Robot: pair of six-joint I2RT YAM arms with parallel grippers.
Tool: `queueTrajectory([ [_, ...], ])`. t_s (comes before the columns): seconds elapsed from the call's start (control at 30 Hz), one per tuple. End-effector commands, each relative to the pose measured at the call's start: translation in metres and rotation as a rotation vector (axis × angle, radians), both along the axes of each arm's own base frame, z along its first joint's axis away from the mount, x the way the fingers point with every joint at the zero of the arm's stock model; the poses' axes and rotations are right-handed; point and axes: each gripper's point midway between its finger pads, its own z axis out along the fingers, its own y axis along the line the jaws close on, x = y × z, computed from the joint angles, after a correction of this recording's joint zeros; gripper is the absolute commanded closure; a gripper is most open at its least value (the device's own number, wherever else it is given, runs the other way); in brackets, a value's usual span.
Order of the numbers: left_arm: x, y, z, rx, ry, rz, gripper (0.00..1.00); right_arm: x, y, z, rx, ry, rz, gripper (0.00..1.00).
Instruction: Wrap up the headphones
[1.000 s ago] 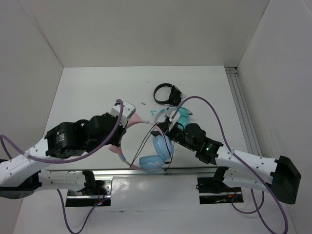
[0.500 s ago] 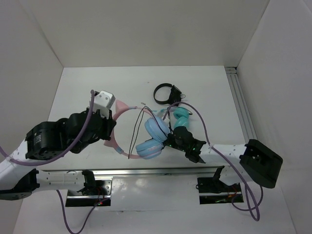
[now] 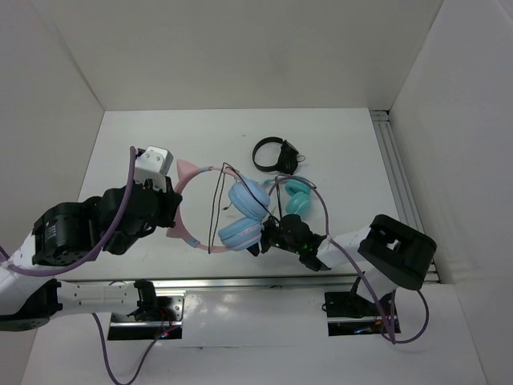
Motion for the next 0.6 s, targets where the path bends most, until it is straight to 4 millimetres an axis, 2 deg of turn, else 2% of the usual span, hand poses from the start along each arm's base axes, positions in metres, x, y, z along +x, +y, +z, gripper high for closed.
queueTrajectory([
  [0.0,0.004,0.0,0.031,-0.177,-0.048,0.058,1.0,0.031,0.008,0.037,0.114,-0.086,-0.101,0.39],
  [0.07,0.002,0.0,0.032,-0.187,-0.041,0.053,1.0,0.037,0.007,0.033,0.118,-0.082,-0.135,0.38],
  [0.13,0.0,0.001,0.036,-0.206,-0.042,0.044,1.0,0.049,0.002,0.04,0.159,-0.087,-0.172,0.37],
  [0.27,-0.005,-0.001,0.036,-0.232,-0.026,0.017,1.0,0.05,0.012,0.041,0.2,-0.064,-0.12,0.4],
  [0.3,-0.007,-0.003,0.036,-0.245,-0.015,0.01,1.0,0.052,0.015,0.035,0.193,-0.059,-0.121,0.44],
  [0.33,-0.007,-0.001,0.039,-0.272,-0.019,0.012,1.0,0.053,0.019,0.039,0.217,-0.058,-0.113,0.5],
  [0.37,-0.01,0.001,0.038,-0.278,-0.016,0.004,1.0,0.059,0.016,0.038,0.228,-0.053,-0.118,0.6],
  [0.4,-0.01,0.001,0.039,-0.287,-0.02,0.004,1.0,0.052,0.02,0.029,0.225,-0.027,-0.064,0.95],
  [0.43,-0.01,0.001,0.039,-0.297,-0.016,0.008,1.0,0.054,0.02,0.031,0.252,-0.011,-0.063,0.98],
  [0.57,-0.008,0.014,0.04,-0.312,-0.036,0.062,1.0,0.046,0.02,0.031,0.274,-0.007,-0.046,0.98],
])
